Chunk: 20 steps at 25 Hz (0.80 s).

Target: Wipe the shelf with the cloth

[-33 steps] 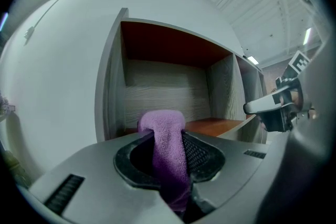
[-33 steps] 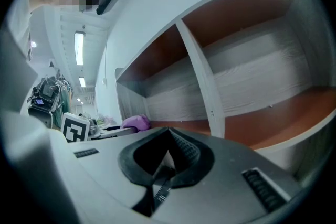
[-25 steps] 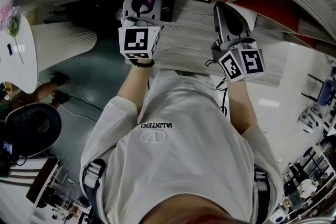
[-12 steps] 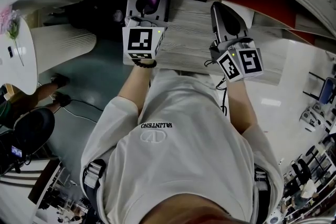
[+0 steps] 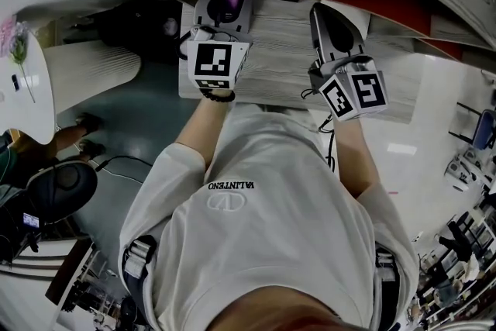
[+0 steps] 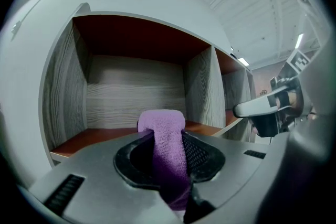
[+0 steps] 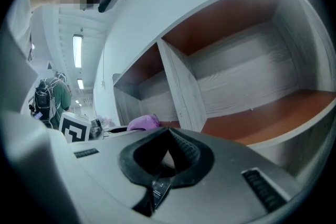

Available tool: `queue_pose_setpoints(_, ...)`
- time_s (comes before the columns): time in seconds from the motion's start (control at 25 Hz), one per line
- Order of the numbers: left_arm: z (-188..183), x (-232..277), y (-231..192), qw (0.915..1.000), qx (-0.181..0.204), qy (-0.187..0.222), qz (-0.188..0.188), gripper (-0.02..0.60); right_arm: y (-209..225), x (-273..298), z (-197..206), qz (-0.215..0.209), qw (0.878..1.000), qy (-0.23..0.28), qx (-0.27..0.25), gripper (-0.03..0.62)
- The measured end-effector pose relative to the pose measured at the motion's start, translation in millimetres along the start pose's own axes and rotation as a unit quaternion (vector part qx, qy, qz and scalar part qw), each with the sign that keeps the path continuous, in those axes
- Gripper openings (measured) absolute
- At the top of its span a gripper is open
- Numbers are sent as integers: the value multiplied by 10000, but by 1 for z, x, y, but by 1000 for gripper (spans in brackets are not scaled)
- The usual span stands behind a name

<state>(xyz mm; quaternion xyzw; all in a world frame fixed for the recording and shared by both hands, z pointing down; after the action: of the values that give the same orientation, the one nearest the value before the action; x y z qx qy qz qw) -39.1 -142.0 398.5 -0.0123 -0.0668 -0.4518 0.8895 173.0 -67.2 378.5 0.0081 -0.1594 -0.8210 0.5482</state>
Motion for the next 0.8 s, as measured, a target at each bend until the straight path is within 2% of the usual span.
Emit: queue_pose_setpoints(0.8, -11, 26, 54, 9996, -24, -98, 269, 89, 30, -18, -8, 2, 10000, 34, 47, -2)
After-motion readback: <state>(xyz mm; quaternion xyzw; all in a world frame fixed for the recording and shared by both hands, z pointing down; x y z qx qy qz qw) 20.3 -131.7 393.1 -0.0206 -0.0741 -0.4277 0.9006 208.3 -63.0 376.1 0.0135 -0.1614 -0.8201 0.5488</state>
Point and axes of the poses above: the fingertips, and each gripper's own axes: x forward along the fingers, y to its right, z out of its underside, the point moved 10 cm from there along -x, backward along the fingers, and after that the axes turned 1 degree about -y, right-handed, at the moved point
